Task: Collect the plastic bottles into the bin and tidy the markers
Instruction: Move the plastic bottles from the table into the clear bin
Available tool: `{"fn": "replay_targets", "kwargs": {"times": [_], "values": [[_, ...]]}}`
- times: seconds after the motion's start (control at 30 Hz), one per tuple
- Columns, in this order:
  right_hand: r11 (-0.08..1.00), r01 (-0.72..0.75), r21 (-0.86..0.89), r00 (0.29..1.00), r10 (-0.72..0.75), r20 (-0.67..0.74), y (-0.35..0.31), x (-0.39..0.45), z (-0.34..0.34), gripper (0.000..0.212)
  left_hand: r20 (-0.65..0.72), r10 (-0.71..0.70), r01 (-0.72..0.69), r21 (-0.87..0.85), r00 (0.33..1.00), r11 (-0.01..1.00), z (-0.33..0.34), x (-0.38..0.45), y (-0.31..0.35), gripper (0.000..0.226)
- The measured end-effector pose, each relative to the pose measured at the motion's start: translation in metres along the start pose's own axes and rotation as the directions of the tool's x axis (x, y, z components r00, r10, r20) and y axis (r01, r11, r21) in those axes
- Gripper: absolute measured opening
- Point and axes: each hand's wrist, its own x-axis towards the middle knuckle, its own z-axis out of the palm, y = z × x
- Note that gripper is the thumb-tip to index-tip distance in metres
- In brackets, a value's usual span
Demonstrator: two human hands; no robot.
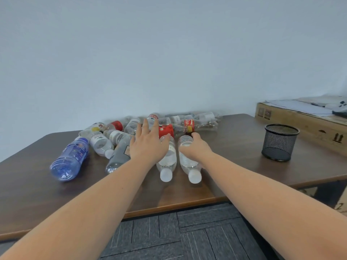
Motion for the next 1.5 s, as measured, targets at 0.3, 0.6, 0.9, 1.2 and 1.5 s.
{"fn": "replay_targets", "kwargs": {"times": [0.3, 0.6, 0.9, 1.2, 1.5], "values": [[0.943, 0.239, 0.231, 0.846, -0.085, -0.527, 0.025, -0.005, -0.032, 0.068, 0.152, 0.003, -0.010, 0.050, 0.988, 0.999, 0.029, 0.005, 0.017, 0.093], [0.929, 0.314, 0.194, 0.808, -0.154, -0.569, 0.043, 0.002, -0.053, 0.067, 0.276, 0.026, -0.076, 0.170, 0.961, 0.983, 0.062, 0.009, 0.023, 0.087], [0.930, 0.331, 0.161, 0.775, -0.170, -0.609, 0.057, 0.001, -0.076, 0.066, -0.059, 0.077, -0.091, -0.282, 0.995, 0.955, 0.061, 0.017, 0.051, 0.062], [0.925, 0.331, 0.185, 0.711, -0.115, -0.693, 0.088, -0.031, -0.139, 0.066, -0.221, 0.176, -0.260, -0.450, 0.959, 0.854, 0.043, 0.012, 0.130, 0.060], [0.968, 0.173, 0.181, 0.621, 0.036, -0.783, 0.169, -0.099, -0.217, 0.068, -0.162, 0.340, -0.371, -0.543, 0.927, 0.753, 0.053, -0.040, 0.248, 0.064]]}}
